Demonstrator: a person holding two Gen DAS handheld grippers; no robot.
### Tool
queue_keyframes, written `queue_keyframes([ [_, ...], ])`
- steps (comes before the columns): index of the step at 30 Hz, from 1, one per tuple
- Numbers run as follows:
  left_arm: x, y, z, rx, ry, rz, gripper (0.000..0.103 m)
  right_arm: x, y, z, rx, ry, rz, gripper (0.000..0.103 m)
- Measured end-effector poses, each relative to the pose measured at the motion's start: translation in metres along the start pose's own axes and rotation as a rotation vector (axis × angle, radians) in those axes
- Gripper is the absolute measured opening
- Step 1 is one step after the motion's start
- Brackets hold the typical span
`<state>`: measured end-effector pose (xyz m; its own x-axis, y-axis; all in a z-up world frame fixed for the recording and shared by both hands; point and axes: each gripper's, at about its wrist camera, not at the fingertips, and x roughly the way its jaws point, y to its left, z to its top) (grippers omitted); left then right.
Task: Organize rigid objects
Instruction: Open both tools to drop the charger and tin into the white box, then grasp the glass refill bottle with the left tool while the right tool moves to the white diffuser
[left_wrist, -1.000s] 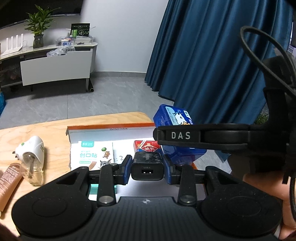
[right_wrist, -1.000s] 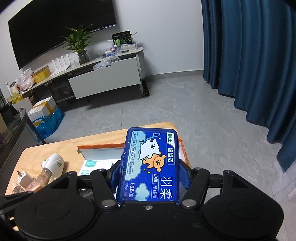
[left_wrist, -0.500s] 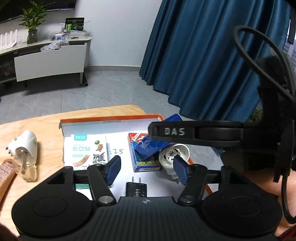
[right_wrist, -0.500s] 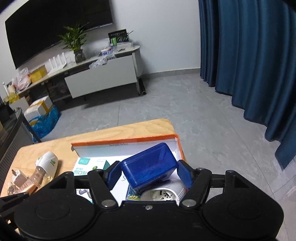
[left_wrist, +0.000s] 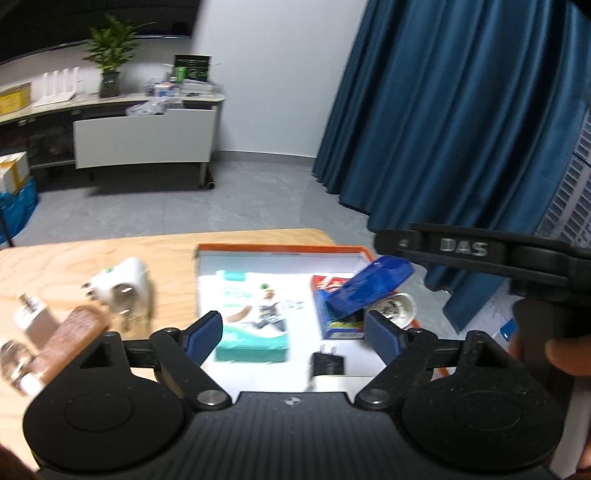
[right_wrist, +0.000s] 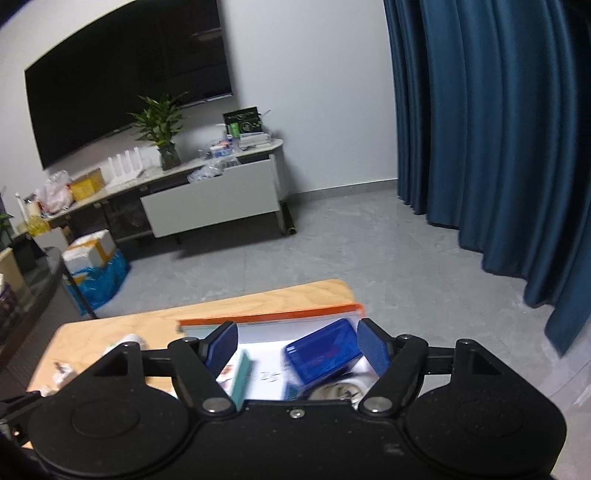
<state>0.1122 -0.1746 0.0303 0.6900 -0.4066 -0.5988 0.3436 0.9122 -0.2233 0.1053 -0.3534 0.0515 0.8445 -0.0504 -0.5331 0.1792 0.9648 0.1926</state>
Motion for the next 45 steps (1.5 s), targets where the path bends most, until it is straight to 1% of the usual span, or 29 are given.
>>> queue_keyframes([
  [5, -0.021, 0.033, -0.013, -0.071, -0.015, 0.072, 0.087, -0.011, 0.023, -0.009, -0.04, 0.01, 0.05, 0.085],
  [9, -0.038, 0.071, -0.025, -0.147, -0.036, 0.188, 0.088, -0.019, 0.039, -0.018, -0.049, 0.023, 0.092, 0.085],
  [11, -0.042, 0.093, -0.032, -0.203, -0.036, 0.251, 0.088, -0.023, 0.046, -0.025, -0.062, 0.03, 0.113, 0.085],
  [14, -0.047, 0.125, -0.038, -0.307, -0.029, 0.319, 0.087, -0.028, 0.059, -0.035, -0.086, 0.039, 0.124, 0.085],
  [16, -0.047, 0.142, -0.04, -0.352, -0.027, 0.359, 0.088, -0.03, 0.066, -0.041, -0.105, 0.044, 0.132, 0.085],
  [20, -0.043, 0.17, -0.041, -0.436, -0.017, 0.407, 0.088, -0.034, 0.073, -0.052, -0.112, 0.061, 0.149, 0.085],
  [23, -0.035, 0.186, -0.039, -0.476, -0.001, 0.424, 0.087, -0.033, 0.077, -0.057, -0.122, 0.075, 0.159, 0.085],
  [27, -0.025, 0.199, -0.031, -0.49, 0.008, 0.43, 0.087, -0.031, 0.079, -0.063, -0.115, 0.087, 0.167, 0.085],
  [31, -0.007, 0.2, -0.021, -0.488, 0.02, 0.438, 0.087, -0.027, 0.08, -0.064, -0.109, 0.095, 0.172, 0.085],
  [35, 0.006, 0.203, -0.025, -0.458, 0.045, 0.458, 0.087, -0.024, 0.083, -0.065, -0.122, 0.103, 0.178, 0.085],
  [38, 0.0, 0.209, -0.031, -0.453, 0.044, 0.467, 0.086, -0.023, 0.087, -0.065, -0.142, 0.101, 0.184, 0.085],
  [40, -0.008, 0.212, -0.038, -0.431, 0.041, 0.462, 0.087, -0.021, 0.091, -0.067, -0.154, 0.105, 0.192, 0.085],
  [41, -0.011, 0.213, -0.04, -0.416, 0.044, 0.471, 0.087, -0.019, 0.092, -0.067, -0.157, 0.108, 0.196, 0.085],
  [43, -0.015, 0.217, -0.042, -0.402, 0.045, 0.489, 0.085, -0.015, 0.096, -0.068, -0.159, 0.116, 0.204, 0.085],
  [45, -0.017, 0.218, -0.043, -0.391, 0.041, 0.483, 0.084, -0.011, 0.102, -0.069, -0.158, 0.125, 0.212, 0.085],
])
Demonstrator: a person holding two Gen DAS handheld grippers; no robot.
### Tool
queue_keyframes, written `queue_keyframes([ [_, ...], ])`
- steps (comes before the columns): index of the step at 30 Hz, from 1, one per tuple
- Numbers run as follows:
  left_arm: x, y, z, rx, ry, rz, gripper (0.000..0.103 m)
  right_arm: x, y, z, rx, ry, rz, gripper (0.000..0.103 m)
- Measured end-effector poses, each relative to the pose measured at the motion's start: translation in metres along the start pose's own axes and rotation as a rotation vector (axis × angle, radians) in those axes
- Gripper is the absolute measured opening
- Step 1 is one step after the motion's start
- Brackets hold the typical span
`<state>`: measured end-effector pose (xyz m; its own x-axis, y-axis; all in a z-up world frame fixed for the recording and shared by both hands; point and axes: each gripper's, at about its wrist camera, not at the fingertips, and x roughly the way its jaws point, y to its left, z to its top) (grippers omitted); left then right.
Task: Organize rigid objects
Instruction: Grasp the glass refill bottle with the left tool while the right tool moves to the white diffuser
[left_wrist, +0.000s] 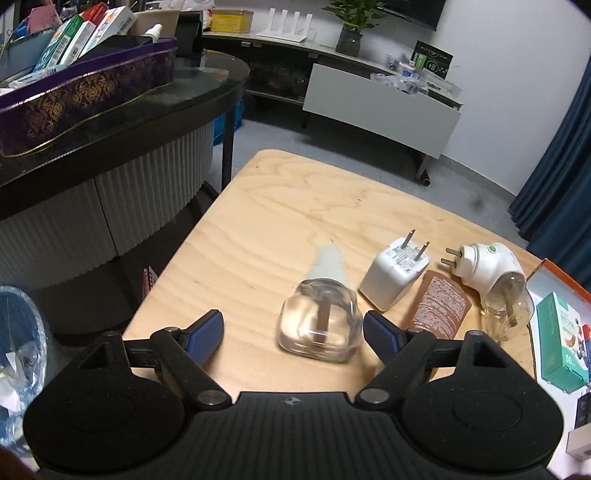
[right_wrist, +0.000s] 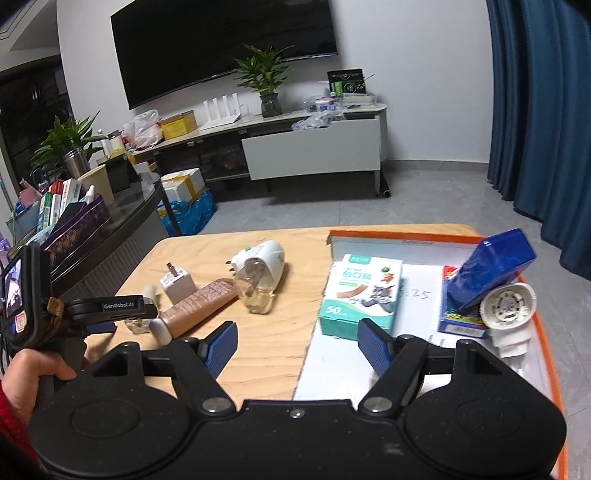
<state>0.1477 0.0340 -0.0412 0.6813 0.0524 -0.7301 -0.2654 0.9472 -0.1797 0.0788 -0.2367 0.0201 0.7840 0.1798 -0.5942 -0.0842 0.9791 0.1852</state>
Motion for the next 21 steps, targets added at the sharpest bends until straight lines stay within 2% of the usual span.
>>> queue_keyframes([
  [3, 0.001, -0.002, 0.001, 0.041, -0.007, -0.02, 0.08, 0.006, 0.008, 0.002, -0.017, 0.006, 0.011, 0.085],
  [5, 0.004, -0.008, 0.0, 0.1, -0.019, -0.025, 0.064, 0.011, 0.013, 0.004, -0.023, 0.011, 0.01, 0.085],
  [7, 0.008, -0.015, -0.001, 0.162, -0.031, -0.042, 0.053, 0.016, 0.015, 0.007, -0.016, 0.021, 0.018, 0.085],
  [10, 0.008, -0.016, -0.006, 0.22, -0.049, -0.055, 0.052, 0.025, 0.018, 0.011, -0.01, 0.031, 0.019, 0.085],
  [21, -0.015, 0.001, -0.014, 0.147, -0.08, -0.112, 0.051, 0.104, 0.034, 0.041, 0.028, 0.11, 0.018, 0.085],
])
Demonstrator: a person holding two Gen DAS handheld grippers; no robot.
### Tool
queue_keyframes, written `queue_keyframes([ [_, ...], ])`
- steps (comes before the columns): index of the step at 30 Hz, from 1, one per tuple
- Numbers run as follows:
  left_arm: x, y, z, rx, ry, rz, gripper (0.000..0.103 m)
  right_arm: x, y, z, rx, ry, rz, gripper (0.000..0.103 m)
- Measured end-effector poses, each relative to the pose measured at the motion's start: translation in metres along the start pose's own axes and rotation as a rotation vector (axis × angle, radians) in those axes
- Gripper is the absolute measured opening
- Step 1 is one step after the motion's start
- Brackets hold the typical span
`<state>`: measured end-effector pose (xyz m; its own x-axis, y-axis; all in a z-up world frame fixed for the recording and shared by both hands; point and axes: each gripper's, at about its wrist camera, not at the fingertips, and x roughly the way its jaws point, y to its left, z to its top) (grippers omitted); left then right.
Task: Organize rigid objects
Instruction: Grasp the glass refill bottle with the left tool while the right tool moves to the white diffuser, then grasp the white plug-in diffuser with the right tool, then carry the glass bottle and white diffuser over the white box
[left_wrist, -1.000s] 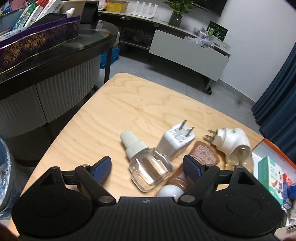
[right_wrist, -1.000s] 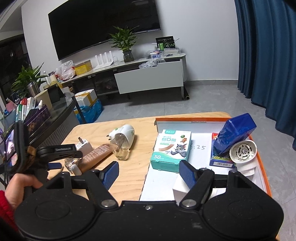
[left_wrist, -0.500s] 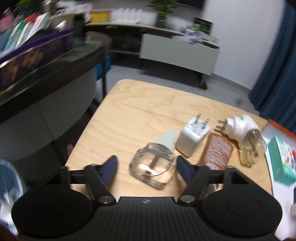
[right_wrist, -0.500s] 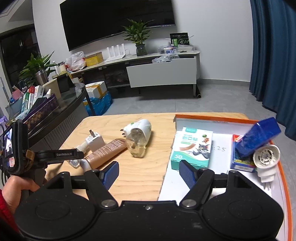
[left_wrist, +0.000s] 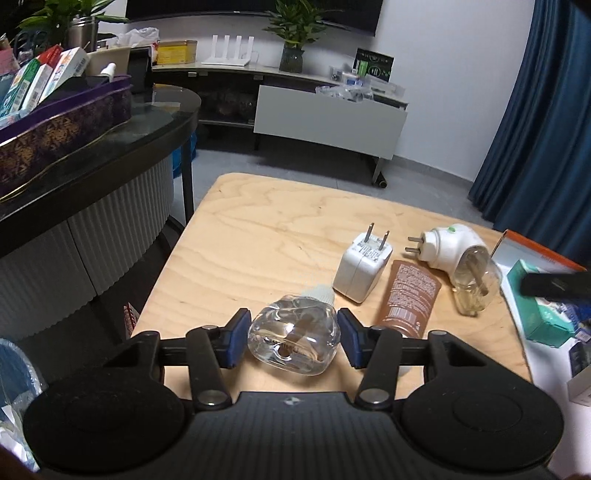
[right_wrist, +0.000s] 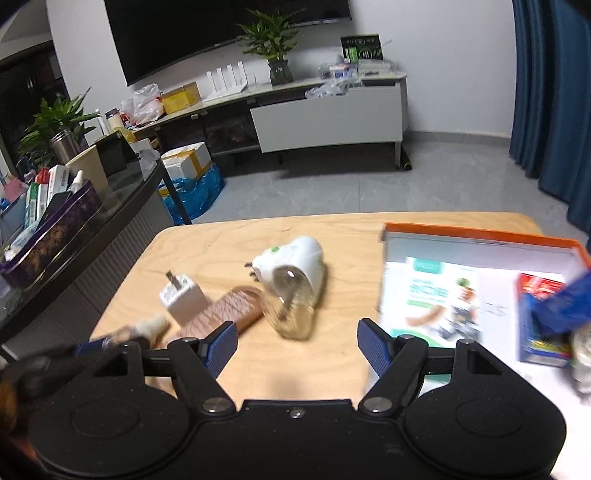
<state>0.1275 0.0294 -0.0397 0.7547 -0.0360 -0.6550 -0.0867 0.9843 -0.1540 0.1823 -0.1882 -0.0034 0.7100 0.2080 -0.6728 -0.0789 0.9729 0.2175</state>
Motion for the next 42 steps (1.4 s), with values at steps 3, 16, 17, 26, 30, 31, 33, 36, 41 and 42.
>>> queue_keyframes([
  [3, -0.005, 0.001, 0.0, -0.009, -0.016, -0.008, 0.051, 0.028, 0.009, 0.015, -0.02, 0.025, -0.032, 0.085],
  [16, -0.008, 0.004, -0.005, -0.054, -0.033, -0.045, 0.051, 0.095, 0.008, 0.026, -0.055, 0.122, -0.103, 0.048],
  [17, -0.009, 0.003, -0.005, -0.053, -0.035, -0.045, 0.051, 0.091, 0.006, 0.024, -0.043, 0.113, -0.104, 0.048],
  [26, -0.029, 0.0, -0.008, -0.046, -0.068, -0.03, 0.051, 0.027, 0.01, 0.01, -0.051, 0.029, -0.069, 0.048],
  [30, -0.045, -0.001, -0.011, -0.036, -0.083, -0.025, 0.051, -0.012, 0.011, -0.004, -0.058, -0.014, -0.044, 0.048],
  [31, -0.048, -0.002, -0.012, -0.035, -0.084, -0.025, 0.051, -0.021, 0.01, -0.009, -0.057, -0.021, -0.041, 0.048],
  [33, -0.057, -0.002, -0.013, -0.044, -0.087, -0.031, 0.051, -0.037, 0.009, -0.016, -0.054, -0.034, -0.032, 0.048],
  [36, -0.071, -0.005, -0.015, -0.043, -0.096, -0.038, 0.051, -0.061, 0.006, -0.025, -0.029, -0.056, -0.023, 0.048],
  [41, -0.094, -0.018, -0.018, -0.019, -0.118, -0.061, 0.051, -0.098, 0.004, -0.043, -0.02, -0.089, -0.022, 0.048],
  [42, -0.098, -0.021, -0.018, -0.013, -0.122, -0.066, 0.051, -0.105, 0.004, -0.046, -0.02, -0.095, -0.029, 0.048],
])
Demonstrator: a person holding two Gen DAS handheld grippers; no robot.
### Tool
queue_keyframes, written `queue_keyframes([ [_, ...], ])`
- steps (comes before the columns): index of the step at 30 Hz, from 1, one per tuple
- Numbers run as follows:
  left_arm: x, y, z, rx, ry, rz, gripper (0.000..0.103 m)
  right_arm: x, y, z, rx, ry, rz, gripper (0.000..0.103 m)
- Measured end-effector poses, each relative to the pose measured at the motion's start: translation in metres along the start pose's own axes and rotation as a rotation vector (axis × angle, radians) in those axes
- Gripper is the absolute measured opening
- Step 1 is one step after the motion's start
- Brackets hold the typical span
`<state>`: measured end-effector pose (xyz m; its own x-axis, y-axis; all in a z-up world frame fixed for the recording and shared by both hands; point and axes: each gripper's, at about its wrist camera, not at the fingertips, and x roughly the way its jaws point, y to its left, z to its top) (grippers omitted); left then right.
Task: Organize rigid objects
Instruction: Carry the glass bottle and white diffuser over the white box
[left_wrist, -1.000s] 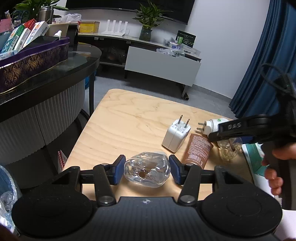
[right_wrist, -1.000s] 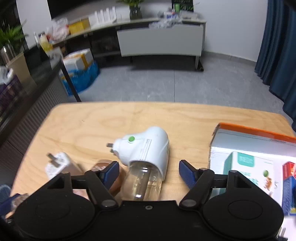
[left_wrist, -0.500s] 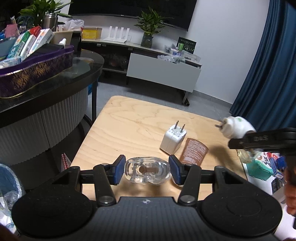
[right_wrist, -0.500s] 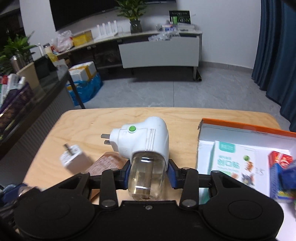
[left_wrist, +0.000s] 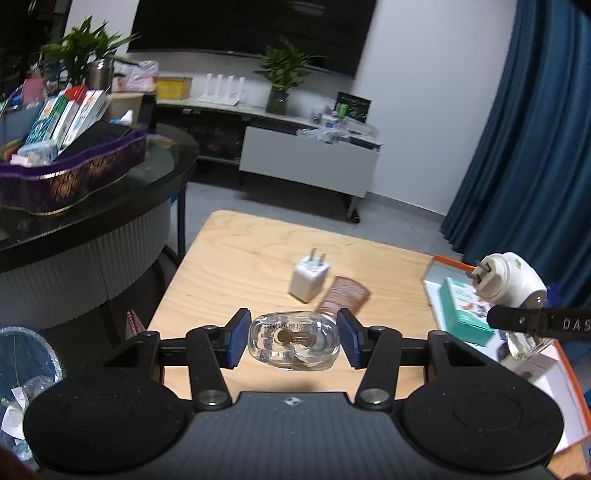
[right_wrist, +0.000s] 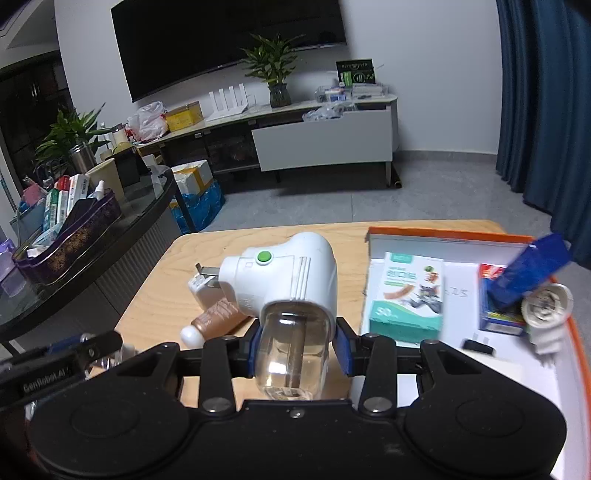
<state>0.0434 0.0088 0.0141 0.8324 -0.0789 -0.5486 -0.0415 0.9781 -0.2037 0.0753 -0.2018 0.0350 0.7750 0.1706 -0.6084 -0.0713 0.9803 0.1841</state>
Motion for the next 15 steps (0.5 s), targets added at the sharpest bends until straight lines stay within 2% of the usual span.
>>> queue_keyframes([
  [15, -0.029, -0.065, -0.015, 0.08, 0.025, -0.098, 0.051, -0.076, -0.031, -0.04, 0.045, -0.053, -0.051, 0.048],
])
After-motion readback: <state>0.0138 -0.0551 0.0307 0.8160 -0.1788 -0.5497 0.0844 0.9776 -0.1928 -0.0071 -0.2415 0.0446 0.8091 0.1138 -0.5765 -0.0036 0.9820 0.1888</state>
